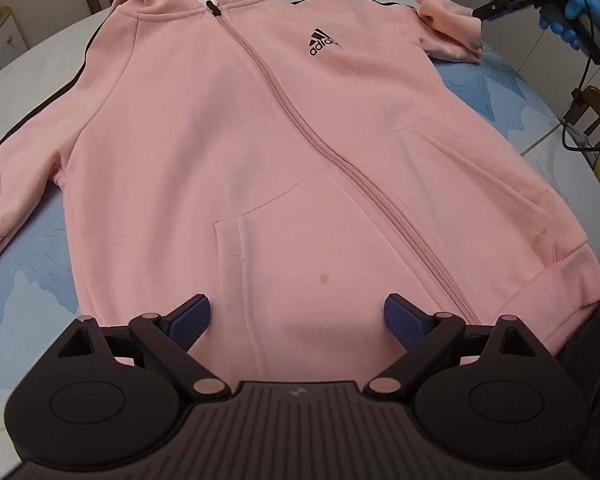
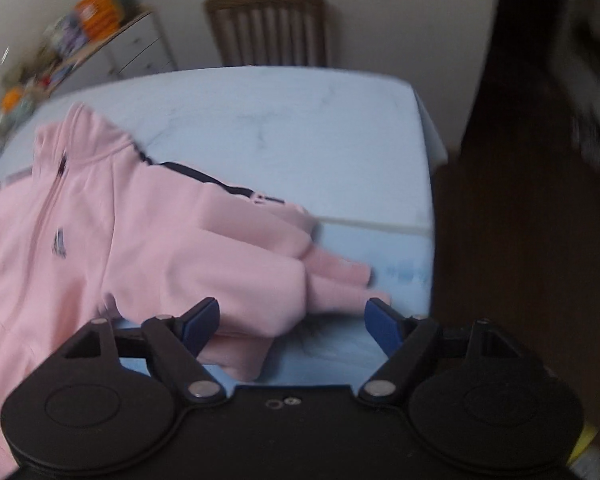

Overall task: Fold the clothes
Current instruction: 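Grasp the sleeve cuff with the right gripper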

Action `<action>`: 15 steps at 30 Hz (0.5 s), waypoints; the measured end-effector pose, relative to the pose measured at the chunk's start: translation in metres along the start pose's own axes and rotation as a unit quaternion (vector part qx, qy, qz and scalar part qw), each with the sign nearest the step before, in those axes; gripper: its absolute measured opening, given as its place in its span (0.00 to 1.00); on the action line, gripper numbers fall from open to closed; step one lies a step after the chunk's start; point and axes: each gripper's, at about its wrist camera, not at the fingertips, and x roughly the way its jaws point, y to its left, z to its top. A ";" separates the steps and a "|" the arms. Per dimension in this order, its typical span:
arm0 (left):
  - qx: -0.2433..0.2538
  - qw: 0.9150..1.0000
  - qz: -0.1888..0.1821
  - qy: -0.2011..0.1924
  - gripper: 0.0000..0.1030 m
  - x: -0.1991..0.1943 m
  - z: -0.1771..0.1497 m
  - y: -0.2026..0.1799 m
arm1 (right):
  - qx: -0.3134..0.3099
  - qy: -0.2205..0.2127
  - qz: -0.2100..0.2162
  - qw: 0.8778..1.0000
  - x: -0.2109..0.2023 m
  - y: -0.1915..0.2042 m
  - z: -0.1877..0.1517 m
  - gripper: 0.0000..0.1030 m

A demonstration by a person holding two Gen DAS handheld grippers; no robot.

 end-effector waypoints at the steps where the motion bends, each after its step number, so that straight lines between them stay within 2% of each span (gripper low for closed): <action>1: 0.001 1.000 0.000 0.000 0.92 0.000 0.000 0.000 | 0.017 0.005 0.013 1.000 0.005 -0.002 -0.001 1.00; 6: 0.007 1.000 0.001 0.002 0.92 0.000 0.001 0.000 | 0.051 0.010 0.045 0.998 0.030 0.013 -0.002 1.00; 10: 0.013 1.000 0.003 0.000 0.92 -0.002 -0.001 0.003 | 0.024 0.002 0.011 1.000 0.042 0.037 -0.005 1.00; 15: 0.018 1.000 -0.005 -0.017 0.92 -0.011 -0.007 0.015 | -0.040 -0.049 -0.030 0.998 0.019 0.069 -0.002 1.00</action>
